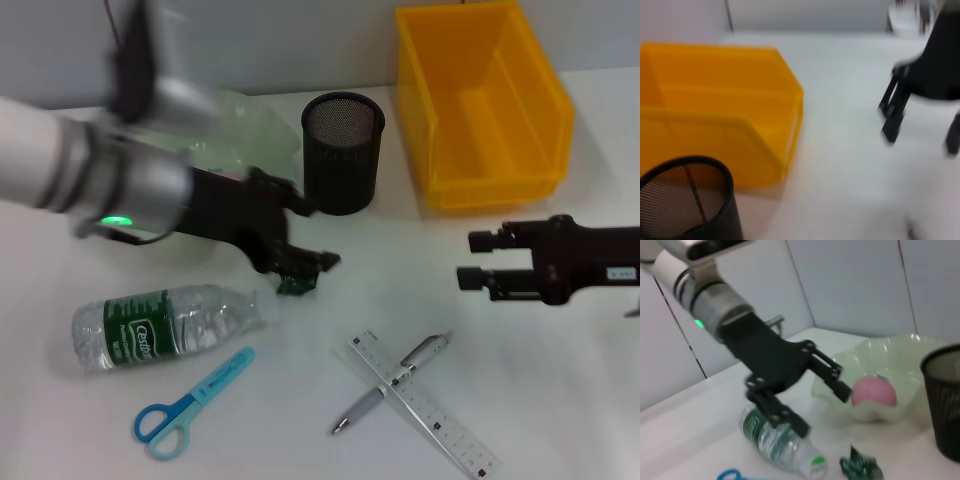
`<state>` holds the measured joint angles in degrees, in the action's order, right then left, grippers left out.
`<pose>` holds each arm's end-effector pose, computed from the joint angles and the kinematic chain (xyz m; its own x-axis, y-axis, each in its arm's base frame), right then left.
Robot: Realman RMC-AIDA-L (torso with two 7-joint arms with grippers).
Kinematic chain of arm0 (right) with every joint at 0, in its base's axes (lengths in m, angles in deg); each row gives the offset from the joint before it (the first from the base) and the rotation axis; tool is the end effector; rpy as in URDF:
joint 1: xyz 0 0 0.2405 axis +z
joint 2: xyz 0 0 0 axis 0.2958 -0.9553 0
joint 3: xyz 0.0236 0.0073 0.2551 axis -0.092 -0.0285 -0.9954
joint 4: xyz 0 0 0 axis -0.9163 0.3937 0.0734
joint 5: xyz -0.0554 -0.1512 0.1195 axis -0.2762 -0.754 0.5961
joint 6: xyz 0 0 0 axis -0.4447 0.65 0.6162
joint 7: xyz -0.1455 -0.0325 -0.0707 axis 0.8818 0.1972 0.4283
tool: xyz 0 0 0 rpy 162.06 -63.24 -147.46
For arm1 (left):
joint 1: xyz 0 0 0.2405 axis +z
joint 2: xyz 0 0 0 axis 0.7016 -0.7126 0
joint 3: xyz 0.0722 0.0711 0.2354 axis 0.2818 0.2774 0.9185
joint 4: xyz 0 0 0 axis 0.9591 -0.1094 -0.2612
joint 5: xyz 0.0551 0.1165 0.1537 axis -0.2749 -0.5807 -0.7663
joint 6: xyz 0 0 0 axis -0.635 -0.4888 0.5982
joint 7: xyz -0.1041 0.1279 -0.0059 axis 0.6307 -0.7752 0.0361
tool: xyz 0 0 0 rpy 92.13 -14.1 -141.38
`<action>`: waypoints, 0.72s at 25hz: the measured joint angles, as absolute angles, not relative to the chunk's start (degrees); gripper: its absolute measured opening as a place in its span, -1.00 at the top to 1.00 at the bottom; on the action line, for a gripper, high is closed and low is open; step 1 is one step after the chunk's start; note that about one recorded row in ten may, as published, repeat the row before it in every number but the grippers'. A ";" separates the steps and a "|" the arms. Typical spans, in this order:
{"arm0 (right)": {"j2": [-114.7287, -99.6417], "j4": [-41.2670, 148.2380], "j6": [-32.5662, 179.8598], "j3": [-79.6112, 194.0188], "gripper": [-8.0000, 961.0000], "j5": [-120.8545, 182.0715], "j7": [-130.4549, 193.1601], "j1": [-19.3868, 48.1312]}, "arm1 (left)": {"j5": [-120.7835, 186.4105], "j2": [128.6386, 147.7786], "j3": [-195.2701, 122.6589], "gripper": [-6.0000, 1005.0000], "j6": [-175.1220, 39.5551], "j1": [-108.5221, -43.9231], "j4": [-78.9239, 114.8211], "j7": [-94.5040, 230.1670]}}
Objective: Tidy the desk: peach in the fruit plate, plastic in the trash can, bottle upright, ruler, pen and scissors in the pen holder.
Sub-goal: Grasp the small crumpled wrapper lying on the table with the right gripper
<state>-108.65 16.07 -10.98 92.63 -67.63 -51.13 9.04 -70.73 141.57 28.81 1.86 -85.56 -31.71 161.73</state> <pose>0.2722 0.3172 0.0164 0.7816 -0.4123 -0.4681 -0.5177 -0.8474 -0.1179 -0.1530 0.3746 -0.0549 0.9806 0.1139 0.1598 0.1368 -0.9805 -0.1411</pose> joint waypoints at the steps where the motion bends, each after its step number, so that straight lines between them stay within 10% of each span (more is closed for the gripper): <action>1: -108.65 16.07 -10.98 92.63 -0.55 -67.63 -51.13 9.04 | -70.73 141.57 28.81 -0.45 1.86 -85.56 -31.71 161.73; 18: -110.81 25.01 5.24 103.00 -0.66 -78.53 -52.03 29.77 | -59.08 141.01 3.89 -0.72 18.80 -71.22 -23.42 145.53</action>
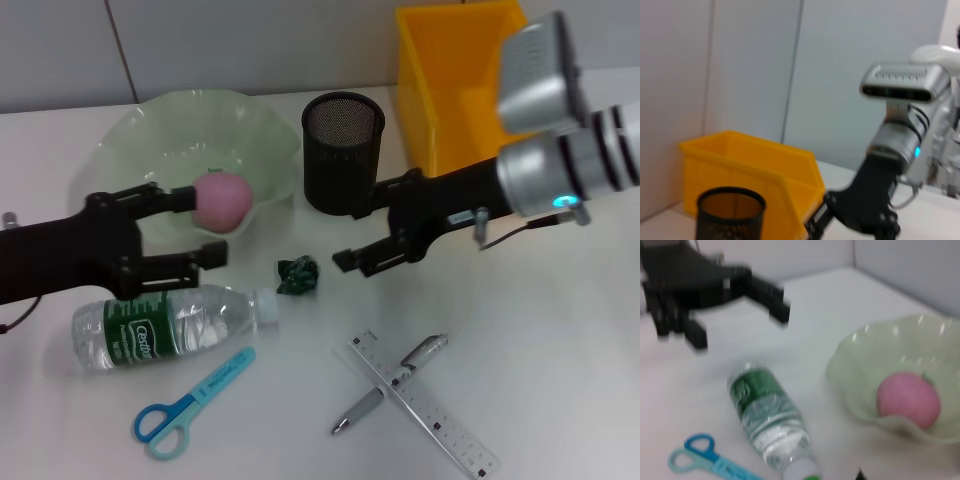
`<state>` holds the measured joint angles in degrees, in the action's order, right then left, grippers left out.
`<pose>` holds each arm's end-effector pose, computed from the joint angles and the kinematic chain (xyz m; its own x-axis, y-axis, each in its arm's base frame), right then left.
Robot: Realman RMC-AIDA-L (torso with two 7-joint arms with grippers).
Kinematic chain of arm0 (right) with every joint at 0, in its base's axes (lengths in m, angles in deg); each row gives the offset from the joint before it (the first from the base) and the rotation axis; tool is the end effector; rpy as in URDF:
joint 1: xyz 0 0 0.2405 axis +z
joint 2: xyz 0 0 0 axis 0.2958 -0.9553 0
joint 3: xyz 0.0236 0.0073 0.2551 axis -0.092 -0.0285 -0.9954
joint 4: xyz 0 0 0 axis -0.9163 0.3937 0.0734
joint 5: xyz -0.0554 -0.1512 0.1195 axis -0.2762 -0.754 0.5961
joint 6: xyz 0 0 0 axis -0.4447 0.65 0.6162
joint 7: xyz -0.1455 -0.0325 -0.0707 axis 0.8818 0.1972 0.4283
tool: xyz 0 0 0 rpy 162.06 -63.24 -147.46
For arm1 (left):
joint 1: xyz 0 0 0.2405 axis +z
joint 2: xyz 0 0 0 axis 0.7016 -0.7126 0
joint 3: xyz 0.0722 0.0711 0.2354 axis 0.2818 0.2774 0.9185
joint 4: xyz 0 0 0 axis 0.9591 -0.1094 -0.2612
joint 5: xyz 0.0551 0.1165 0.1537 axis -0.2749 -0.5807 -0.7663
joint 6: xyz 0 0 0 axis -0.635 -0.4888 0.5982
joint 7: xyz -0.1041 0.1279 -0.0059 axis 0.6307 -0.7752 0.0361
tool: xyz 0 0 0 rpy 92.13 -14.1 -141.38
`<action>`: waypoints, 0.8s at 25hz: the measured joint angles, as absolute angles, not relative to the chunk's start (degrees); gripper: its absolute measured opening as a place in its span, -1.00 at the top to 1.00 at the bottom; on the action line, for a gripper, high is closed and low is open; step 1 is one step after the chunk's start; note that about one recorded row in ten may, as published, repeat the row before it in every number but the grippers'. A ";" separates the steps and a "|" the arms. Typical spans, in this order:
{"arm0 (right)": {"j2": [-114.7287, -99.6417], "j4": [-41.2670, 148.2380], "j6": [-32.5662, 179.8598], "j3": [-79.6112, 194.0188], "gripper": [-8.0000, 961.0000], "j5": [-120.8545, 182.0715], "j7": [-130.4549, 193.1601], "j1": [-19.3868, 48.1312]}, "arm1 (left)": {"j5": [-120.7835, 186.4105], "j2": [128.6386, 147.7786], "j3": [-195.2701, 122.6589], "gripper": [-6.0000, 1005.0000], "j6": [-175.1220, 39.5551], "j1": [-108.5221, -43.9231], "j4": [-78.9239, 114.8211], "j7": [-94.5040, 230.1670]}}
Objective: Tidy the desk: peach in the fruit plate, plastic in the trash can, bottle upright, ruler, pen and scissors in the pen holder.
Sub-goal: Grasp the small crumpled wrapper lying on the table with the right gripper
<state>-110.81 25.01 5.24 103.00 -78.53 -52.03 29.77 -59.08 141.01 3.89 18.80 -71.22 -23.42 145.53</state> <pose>0.1972 0.3881 -0.0530 0.9518 -0.2552 -0.1703 -0.2800 -0.9494 -0.1421 -0.2323 0.3218 0.0065 0.7796 0.2237 0.5849 0.3728 -0.9163 -0.1465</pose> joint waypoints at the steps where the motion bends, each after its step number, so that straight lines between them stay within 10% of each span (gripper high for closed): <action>1: -110.81 25.01 5.24 103.00 -0.66 -78.53 -52.03 29.77 | -59.08 141.01 3.89 -0.72 18.80 -71.22 -23.42 145.53; 20: -114.01 27.22 19.34 118.10 -0.65 -75.92 -50.15 32.09 | -59.00 140.98 -0.87 -0.72 20.98 -69.28 -22.78 141.75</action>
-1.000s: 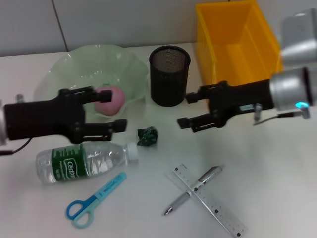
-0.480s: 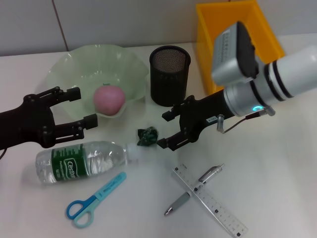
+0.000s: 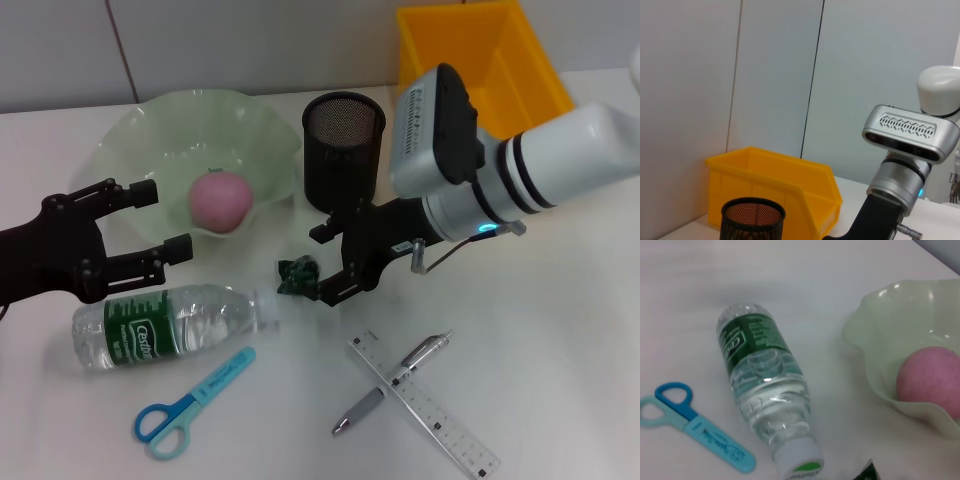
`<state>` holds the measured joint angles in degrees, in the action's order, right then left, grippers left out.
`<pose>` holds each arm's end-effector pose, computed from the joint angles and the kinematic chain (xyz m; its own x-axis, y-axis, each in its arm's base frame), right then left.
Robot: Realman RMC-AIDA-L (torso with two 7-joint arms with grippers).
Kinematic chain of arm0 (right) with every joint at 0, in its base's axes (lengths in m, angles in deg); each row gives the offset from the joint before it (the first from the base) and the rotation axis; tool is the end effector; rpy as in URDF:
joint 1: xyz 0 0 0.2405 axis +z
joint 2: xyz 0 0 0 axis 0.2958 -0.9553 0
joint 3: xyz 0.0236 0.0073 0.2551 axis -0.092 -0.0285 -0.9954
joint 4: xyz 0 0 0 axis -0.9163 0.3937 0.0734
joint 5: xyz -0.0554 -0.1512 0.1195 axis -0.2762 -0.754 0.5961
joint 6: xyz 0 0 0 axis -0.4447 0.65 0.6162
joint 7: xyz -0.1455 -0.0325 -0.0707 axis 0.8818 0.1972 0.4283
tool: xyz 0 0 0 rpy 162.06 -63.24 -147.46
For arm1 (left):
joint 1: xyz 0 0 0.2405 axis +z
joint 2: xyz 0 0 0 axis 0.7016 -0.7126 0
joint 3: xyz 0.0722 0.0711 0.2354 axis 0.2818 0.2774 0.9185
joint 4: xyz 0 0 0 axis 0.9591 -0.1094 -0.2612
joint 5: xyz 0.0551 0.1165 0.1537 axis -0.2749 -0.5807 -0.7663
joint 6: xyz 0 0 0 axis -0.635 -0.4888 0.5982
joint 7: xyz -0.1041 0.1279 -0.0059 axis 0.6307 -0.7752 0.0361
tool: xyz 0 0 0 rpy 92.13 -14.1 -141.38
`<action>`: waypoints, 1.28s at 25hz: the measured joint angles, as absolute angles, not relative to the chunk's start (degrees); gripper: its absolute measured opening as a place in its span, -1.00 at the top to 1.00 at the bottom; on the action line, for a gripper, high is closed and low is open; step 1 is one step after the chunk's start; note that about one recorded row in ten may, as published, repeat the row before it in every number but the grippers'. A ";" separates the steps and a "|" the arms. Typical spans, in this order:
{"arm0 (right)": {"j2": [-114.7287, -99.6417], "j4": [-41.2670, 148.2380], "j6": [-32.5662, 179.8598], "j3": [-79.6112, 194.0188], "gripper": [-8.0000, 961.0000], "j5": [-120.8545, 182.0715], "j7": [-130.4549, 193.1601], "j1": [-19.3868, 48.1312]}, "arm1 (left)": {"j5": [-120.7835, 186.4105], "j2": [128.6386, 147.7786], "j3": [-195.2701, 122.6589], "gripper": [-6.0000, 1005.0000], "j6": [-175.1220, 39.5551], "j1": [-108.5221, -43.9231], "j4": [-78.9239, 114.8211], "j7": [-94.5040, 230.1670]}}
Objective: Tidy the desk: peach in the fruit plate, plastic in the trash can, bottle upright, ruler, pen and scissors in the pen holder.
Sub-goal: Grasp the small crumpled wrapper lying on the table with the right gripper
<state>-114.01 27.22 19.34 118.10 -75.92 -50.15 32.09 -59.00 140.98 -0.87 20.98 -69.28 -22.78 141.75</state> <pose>0.1879 0.3911 -0.1016 0.9922 -0.1241 -0.0142 -0.1244 -0.9714 -0.2023 -0.2454 0.3135 0.0185 0.7605 0.1846 0.6225 0.3815 -0.9029 -0.1983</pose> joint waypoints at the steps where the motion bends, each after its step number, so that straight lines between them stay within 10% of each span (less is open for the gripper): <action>1: -114.01 27.22 19.34 118.10 -0.65 -75.92 -50.15 32.09 | -59.00 140.98 -0.87 -0.72 20.98 -69.28 -22.78 141.75; 32: -114.34 32.85 28.42 129.13 -0.64 -66.04 -47.43 33.83 | -58.43 140.88 -1.00 -0.72 21.80 -67.76 -22.41 139.44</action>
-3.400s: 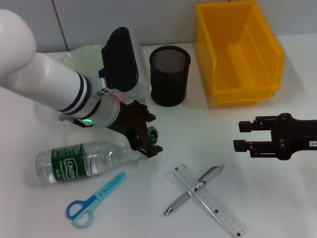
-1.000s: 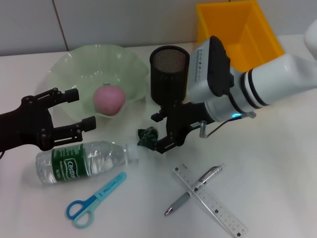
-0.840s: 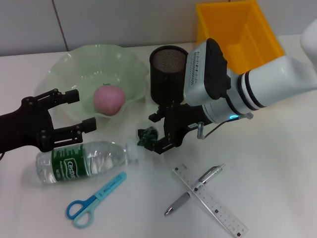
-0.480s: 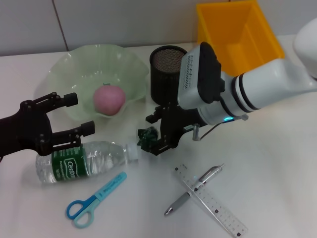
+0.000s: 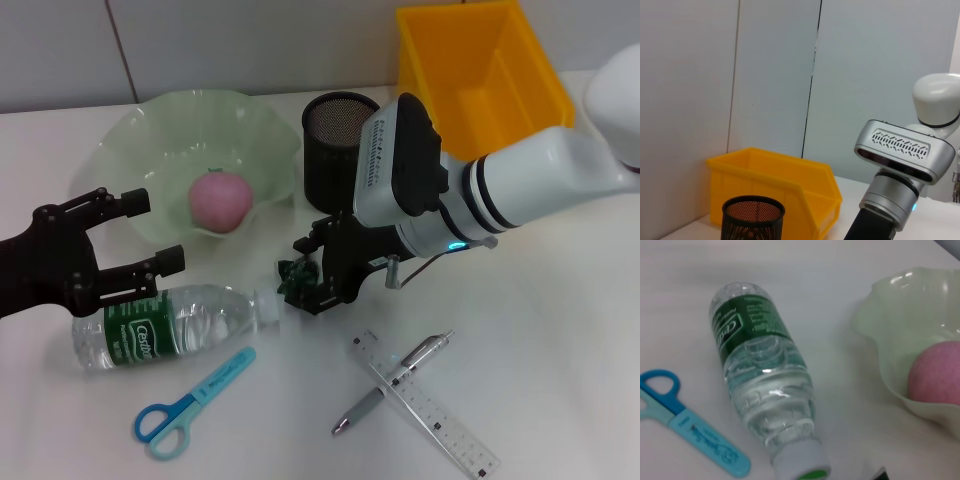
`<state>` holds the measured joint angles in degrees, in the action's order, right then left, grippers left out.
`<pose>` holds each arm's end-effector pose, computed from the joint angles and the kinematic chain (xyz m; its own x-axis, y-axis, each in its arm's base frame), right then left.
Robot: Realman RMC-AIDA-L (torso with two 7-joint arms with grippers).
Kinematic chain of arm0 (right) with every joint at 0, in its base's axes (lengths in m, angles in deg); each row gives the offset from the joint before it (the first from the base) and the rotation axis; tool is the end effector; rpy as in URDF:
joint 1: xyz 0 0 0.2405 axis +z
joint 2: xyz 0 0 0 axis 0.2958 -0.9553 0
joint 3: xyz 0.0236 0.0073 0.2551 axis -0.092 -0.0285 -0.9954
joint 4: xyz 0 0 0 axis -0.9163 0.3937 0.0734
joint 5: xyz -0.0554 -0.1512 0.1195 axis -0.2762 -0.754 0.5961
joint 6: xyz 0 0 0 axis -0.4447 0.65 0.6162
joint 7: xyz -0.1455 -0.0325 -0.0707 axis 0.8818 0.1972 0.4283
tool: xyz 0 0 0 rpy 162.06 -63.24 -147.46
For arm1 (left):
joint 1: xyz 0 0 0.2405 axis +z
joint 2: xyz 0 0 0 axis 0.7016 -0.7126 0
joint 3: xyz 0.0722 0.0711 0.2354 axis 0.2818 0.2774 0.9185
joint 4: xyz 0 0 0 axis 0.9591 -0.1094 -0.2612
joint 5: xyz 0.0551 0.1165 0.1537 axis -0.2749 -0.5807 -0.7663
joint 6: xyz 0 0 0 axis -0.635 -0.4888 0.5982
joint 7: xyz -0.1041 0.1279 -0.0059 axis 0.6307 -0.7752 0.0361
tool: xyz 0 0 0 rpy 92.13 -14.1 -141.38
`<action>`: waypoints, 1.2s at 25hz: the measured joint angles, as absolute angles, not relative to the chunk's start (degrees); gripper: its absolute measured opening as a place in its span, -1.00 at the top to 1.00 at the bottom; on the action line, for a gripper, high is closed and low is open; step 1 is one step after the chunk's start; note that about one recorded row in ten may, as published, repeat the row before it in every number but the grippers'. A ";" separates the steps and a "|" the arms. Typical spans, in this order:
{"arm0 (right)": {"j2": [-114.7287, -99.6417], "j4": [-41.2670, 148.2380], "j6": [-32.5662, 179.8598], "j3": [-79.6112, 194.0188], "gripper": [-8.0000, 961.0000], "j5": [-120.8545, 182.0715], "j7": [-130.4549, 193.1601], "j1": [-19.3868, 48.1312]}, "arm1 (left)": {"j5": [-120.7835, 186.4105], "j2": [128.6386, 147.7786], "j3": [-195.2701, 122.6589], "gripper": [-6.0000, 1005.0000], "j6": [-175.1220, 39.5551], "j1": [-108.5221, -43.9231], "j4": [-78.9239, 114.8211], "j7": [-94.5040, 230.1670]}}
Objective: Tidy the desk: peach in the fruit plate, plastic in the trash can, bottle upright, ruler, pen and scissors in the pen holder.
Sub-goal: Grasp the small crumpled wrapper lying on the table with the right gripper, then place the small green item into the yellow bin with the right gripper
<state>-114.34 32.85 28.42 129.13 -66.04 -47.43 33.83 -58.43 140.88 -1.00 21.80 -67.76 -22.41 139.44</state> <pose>0.1877 0.3902 -0.1259 0.9953 -0.0960 0.0134 -0.0903 -0.9688 -0.2309 -0.2522 0.3055 0.0195 0.7617 0.1664 0.6262 0.3730 -0.9029 -0.2138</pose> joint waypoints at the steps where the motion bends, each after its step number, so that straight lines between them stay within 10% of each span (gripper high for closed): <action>1: -114.37 32.93 28.44 129.22 -0.64 -65.53 -47.40 33.73 | -58.40 140.87 -1.00 -0.72 21.80 -67.66 -22.41 139.43; 12: -114.15 32.91 28.34 128.92 0.22 -64.34 -48.53 33.15 | -58.08 140.87 -1.30 -0.72 22.22 -67.33 -22.72 139.79; 30: -113.34 4.86 10.53 114.83 0.61 -64.25 -62.51 13.42 | -58.08 141.03 -1.70 -0.72 23.41 -66.63 -22.12 140.14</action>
